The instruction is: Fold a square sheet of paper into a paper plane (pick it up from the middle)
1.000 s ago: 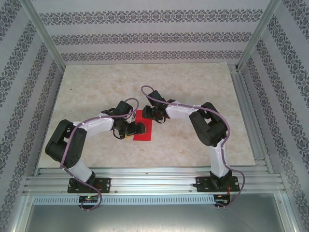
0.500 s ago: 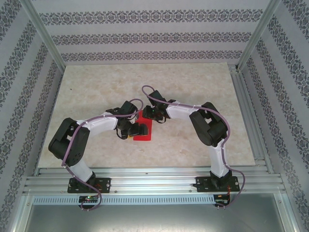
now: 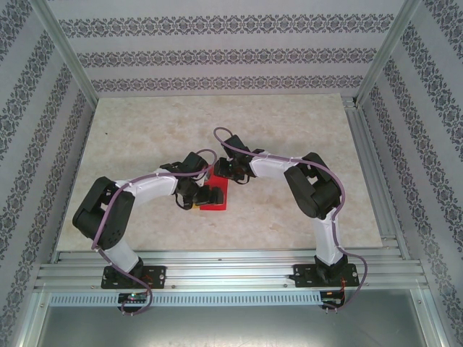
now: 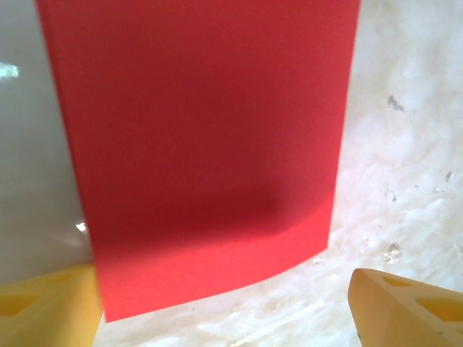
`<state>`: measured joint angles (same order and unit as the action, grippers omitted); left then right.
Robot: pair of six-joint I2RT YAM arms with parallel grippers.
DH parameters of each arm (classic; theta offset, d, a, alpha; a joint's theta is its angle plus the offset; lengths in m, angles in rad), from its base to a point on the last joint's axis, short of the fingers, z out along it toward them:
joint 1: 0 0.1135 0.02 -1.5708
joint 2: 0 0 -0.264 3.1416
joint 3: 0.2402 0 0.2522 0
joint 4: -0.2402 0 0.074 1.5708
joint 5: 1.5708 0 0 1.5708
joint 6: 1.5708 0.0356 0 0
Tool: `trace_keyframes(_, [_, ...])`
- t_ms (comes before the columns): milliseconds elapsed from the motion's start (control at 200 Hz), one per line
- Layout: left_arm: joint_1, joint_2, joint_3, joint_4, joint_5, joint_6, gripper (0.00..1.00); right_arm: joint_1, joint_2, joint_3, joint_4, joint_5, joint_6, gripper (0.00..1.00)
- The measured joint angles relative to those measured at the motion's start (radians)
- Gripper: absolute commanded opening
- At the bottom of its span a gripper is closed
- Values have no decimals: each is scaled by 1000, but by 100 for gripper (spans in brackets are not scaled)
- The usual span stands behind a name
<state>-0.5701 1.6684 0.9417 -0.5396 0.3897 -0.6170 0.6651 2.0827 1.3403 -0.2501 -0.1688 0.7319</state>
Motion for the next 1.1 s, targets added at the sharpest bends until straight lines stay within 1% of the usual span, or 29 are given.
trace_keyframes(115, [-2,0,0,7,24,0,84,0,-1,-2,3,0,0,37])
trace_keyframes(305, [-2,-22,-2,27,2,-5,83,-3,-6,-16,23,-5,3,37])
trace_keyframes(470, [0,-76,-32,79,-6,-24,83,-12,-10,-30,44,-32,8,37])
trace_keyframes(664, [0,-81,-40,158,23,-48,83,-18,-11,-36,55,-51,11,36])
trace_keyframes(879, [0,-55,-39,248,65,-69,84,-20,-12,-51,91,-71,20,36])
trace_keyframes(1029, [0,-12,-39,294,70,-69,80,-32,-14,-80,150,-108,40,35])
trace_keyframes(1099, [0,6,-39,308,69,-69,76,-42,-21,-107,192,-138,53,35])
